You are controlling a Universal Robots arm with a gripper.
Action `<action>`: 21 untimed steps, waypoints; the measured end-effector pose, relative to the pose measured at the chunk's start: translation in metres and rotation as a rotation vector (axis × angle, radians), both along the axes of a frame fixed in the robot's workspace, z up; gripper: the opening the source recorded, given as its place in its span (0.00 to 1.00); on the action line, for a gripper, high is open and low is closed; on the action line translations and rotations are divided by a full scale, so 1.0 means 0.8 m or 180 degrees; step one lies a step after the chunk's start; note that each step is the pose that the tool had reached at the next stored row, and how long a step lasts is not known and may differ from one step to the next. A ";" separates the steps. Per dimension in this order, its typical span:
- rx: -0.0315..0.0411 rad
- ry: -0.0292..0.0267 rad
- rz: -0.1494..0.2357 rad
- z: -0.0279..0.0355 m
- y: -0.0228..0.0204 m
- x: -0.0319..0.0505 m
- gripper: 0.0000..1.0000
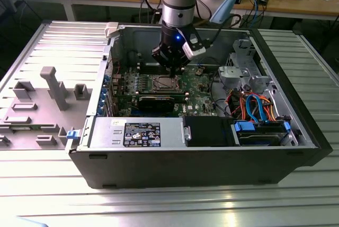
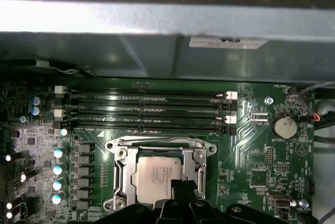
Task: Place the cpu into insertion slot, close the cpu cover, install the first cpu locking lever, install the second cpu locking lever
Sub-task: 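Install the second cpu locking lever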
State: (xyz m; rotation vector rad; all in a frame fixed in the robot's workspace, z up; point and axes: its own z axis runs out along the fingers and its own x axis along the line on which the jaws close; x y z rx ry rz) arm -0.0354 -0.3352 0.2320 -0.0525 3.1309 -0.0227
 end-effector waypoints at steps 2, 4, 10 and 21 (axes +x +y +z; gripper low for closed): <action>0.0000 0.0000 0.0000 -0.0003 -0.0042 0.000 0.11; 0.0000 0.0000 0.0000 -0.0006 -0.0074 0.000 0.11; 0.0000 0.0000 0.0000 -0.0007 -0.0079 0.000 0.11; 0.0001 0.0031 0.0000 -0.0008 -0.0178 0.000 0.11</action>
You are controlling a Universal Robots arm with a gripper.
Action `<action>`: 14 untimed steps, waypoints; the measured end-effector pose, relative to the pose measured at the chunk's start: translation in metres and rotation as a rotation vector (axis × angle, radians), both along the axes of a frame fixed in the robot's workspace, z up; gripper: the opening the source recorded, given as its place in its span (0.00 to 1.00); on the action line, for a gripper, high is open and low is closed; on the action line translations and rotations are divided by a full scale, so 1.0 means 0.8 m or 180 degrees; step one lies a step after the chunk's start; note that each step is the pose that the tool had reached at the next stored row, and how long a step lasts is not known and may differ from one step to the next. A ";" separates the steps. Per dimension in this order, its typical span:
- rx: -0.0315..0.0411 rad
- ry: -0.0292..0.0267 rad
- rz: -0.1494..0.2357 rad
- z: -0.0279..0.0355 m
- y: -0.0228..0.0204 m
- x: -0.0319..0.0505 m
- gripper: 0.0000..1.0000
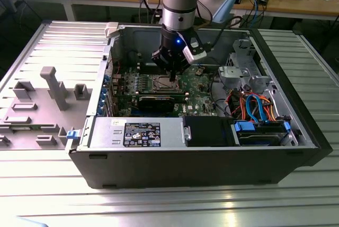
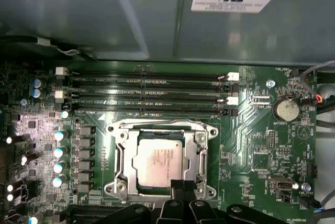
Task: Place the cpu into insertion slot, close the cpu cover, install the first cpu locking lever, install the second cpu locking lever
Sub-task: 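Install the second cpu locking lever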
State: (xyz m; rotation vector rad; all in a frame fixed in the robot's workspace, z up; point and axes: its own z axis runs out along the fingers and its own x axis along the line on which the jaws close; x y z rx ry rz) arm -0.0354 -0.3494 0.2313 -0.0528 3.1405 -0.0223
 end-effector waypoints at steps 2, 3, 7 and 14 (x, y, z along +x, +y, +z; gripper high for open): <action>0.0043 0.0037 0.0000 0.0007 -0.0023 0.000 0.11; 0.0059 0.0037 0.0000 0.0009 -0.0030 0.000 0.11; 0.0138 0.0038 0.0002 0.0018 -0.0125 0.000 0.11; 0.0144 0.0056 0.0002 0.0039 -0.0176 -0.002 0.11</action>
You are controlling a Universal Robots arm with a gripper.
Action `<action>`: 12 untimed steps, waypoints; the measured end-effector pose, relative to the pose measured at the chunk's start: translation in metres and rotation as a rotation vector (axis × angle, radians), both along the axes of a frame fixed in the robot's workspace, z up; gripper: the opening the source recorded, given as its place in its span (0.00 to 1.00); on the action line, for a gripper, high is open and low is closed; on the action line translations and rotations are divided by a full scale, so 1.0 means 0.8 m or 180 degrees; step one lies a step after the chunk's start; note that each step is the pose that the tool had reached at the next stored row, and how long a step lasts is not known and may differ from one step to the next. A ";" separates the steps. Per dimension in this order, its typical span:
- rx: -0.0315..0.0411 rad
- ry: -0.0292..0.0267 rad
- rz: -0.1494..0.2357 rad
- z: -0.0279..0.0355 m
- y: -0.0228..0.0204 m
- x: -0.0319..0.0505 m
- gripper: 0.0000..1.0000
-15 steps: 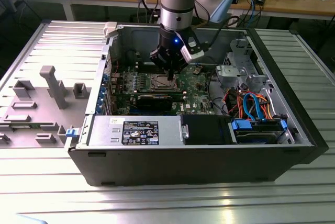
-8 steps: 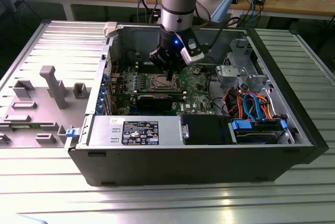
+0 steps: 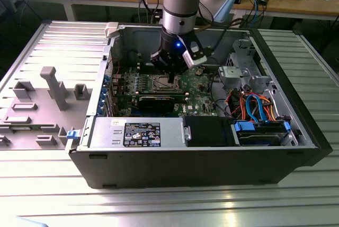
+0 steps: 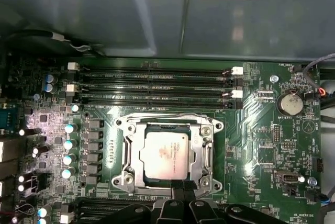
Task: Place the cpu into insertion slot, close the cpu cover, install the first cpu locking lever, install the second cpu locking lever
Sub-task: 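Install the second cpu locking lever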
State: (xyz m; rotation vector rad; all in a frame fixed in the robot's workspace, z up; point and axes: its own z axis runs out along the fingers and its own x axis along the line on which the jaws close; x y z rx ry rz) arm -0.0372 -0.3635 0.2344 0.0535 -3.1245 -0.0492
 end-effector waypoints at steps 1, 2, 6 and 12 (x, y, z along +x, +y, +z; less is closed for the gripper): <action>-0.0001 0.0001 0.0000 0.0006 -0.0001 -0.001 0.11; 0.0000 0.0001 0.0000 0.0018 -0.0002 -0.001 0.11; 0.0001 0.0001 0.0000 0.0031 -0.0068 -0.001 0.11; 0.0001 0.0001 0.0002 0.0019 -0.0205 -0.005 0.11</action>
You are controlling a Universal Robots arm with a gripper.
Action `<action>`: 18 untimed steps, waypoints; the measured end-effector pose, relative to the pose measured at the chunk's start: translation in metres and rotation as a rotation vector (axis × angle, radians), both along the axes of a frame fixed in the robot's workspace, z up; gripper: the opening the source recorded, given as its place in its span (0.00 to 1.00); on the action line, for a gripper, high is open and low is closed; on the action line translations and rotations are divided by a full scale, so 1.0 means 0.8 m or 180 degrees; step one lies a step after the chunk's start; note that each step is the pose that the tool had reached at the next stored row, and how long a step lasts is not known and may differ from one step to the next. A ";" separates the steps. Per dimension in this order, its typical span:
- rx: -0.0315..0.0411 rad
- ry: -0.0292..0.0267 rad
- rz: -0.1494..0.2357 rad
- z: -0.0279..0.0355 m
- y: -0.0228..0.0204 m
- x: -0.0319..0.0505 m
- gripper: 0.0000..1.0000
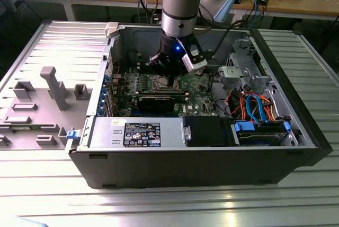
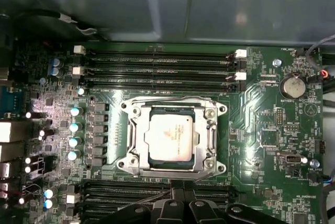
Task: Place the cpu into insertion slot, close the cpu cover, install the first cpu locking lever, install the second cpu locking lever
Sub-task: 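Install the second cpu locking lever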
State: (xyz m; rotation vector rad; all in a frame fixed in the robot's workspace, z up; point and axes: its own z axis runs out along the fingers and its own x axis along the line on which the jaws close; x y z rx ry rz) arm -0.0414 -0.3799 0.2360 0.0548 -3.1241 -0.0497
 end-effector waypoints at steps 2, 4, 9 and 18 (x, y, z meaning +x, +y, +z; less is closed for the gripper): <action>-0.0001 0.0001 0.0004 -0.0004 -0.0004 -0.007 0.11; -0.0001 0.0001 0.0008 -0.0009 -0.0006 -0.014 0.11; 0.0000 0.0000 0.0029 -0.0027 -0.0015 -0.023 0.11; 0.0001 0.0049 0.0149 -0.0054 -0.0098 -0.042 0.11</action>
